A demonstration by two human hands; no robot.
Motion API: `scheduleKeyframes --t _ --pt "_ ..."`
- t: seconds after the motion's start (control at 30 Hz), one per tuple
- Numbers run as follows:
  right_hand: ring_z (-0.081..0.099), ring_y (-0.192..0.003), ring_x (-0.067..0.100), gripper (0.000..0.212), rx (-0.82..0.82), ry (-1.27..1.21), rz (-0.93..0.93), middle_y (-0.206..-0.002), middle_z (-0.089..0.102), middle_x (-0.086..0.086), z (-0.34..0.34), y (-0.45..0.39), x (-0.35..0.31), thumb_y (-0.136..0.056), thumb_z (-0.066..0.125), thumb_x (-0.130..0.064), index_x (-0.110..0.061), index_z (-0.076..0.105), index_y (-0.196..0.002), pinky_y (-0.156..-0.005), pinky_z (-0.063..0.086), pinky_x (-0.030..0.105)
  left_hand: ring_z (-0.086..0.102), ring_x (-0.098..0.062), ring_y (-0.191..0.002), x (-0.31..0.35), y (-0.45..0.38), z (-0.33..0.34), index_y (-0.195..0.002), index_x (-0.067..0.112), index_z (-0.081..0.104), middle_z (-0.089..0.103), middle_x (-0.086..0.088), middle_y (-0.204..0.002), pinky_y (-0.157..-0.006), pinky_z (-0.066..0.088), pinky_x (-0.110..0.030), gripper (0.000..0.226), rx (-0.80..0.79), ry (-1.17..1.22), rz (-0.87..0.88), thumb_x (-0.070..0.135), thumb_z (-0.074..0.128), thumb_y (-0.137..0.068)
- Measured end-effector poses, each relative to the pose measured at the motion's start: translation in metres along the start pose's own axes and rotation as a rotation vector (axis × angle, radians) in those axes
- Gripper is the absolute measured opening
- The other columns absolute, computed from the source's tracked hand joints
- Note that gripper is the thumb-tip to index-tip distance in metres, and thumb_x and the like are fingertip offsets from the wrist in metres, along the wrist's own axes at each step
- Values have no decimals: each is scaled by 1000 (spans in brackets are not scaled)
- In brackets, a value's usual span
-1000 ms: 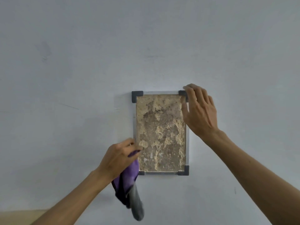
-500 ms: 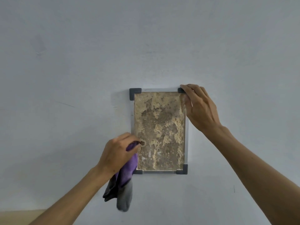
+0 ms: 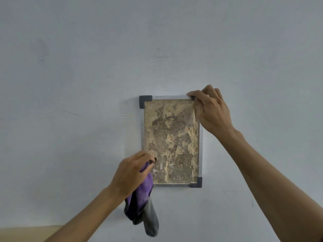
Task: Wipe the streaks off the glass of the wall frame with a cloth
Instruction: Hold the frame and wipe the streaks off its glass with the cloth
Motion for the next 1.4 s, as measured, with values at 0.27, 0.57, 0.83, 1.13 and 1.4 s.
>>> scheduleKeyframes --t 0.27,0.57,0.83,1.13,1.4 --pt "45 -118 17 35 -4 -104 -17 -121 59 -4 6 5 5 -104 49 -7 -21 67 -131 -79 48 29 64 -2 -72 1 -16 -13 -101 22 72 67 14 -96 -69 53 -11 9 154 30 -94 18 71 -94" --pt "44 -113 14 41 -26 -140 26 -114 58 -5 5 2 6 -102 47 -2 -22 69 -130 -84 38 22 61 -6 -67 6 -2 10 -99 23 63 62 13 -94 -55 55 -25 8 -137 -165 194 19 69 -94" --pt "44 -113 15 39 -40 -119 26 -115 57 -6 3 2 4 -102 51 -7 -25 68 -131 -79 43 27 62 -2 -70 11 -23 -1 -98 21 68 65 13 -99 -64 57 -19 3 53 -47 55 21 67 -96" --pt "44 -114 16 37 -41 -113 42 -117 58 -6 1 3 2 -103 51 -9 -25 67 -132 -75 46 28 62 -2 -67 15 -21 2 -96 21 69 67 14 -96 -59 54 -16 5 167 -52 -24 19 72 -93" --pt "43 -115 15 37 -38 -108 43 -119 58 -6 2 4 2 -104 50 -10 -25 67 -133 -74 47 29 61 -5 -62 17 -13 7 -94 22 68 65 13 -92 -51 48 -14 6 134 -168 13 21 73 -91"
Point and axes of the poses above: each hand's wrist, its own y-axis away from the middle knuckle, its own z-axis out of the palm, x = y × z, the point moved 3 cm from there along -y, towards the middle knuckle
